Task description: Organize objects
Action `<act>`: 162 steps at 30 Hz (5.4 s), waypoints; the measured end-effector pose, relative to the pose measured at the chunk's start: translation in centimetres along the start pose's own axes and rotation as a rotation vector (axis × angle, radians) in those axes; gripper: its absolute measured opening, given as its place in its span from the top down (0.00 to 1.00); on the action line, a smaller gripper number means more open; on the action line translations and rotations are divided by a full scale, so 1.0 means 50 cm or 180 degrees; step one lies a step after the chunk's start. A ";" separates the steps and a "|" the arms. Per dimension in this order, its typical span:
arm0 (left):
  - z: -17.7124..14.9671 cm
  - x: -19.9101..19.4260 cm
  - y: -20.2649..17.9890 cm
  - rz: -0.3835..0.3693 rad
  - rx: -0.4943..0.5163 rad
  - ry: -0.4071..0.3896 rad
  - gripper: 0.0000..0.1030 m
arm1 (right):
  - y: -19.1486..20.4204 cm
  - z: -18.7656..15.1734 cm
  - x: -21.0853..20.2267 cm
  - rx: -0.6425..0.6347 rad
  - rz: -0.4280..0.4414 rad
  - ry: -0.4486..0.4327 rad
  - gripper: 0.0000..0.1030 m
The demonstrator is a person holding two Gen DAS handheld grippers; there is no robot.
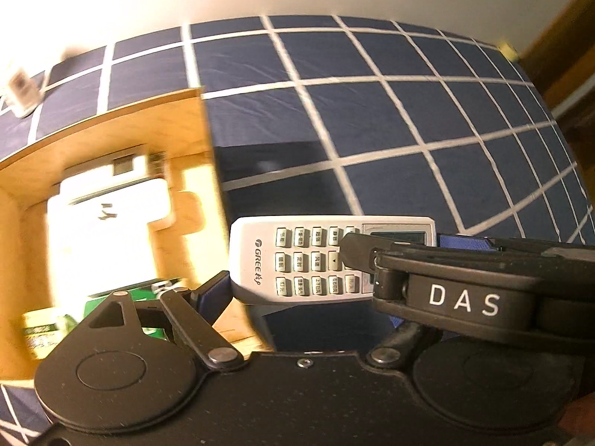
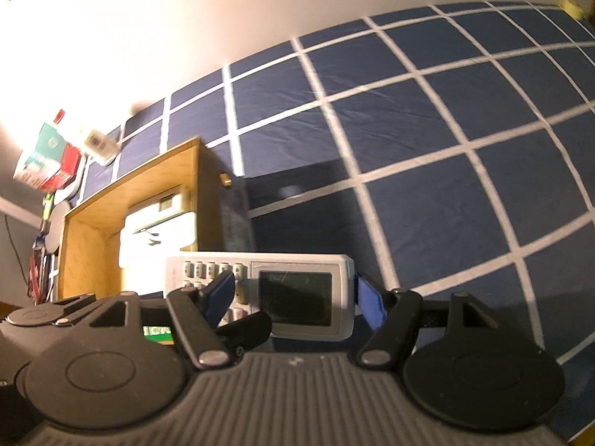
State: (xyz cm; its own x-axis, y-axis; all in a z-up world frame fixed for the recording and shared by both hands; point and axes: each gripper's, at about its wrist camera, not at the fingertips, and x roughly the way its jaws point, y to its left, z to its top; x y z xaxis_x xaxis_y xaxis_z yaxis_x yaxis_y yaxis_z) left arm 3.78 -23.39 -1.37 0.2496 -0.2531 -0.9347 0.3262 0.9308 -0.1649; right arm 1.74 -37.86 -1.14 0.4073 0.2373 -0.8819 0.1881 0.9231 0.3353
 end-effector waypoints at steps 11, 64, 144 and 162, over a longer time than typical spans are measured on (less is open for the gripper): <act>-0.029 -0.059 0.147 0.0128 -0.0365 -0.0143 0.21 | 0.164 -0.010 0.031 -0.0384 0.0138 0.0054 0.33; 0.013 0.105 0.445 0.0089 -0.0926 0.0360 0.21 | 0.353 0.038 0.342 -0.0668 0.0100 0.0768 0.33; -0.109 -0.194 0.427 0.0713 -0.0782 -0.0199 0.00 | 0.312 -0.057 0.020 -0.0794 -0.0125 0.0208 0.00; -0.119 -0.194 0.420 0.0751 -0.0759 -0.0205 0.00 | 0.302 -0.069 0.026 -0.0764 -0.0142 0.0293 0.00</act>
State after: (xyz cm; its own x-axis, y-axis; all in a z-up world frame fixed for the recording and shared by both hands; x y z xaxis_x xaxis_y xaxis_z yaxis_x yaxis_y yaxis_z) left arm 2.80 0.19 2.35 0.3523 -0.0324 -0.9353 0.0322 0.9992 -0.0224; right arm 1.99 -22.58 1.63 0.3182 0.2111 -0.9242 -0.0180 0.9761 0.2167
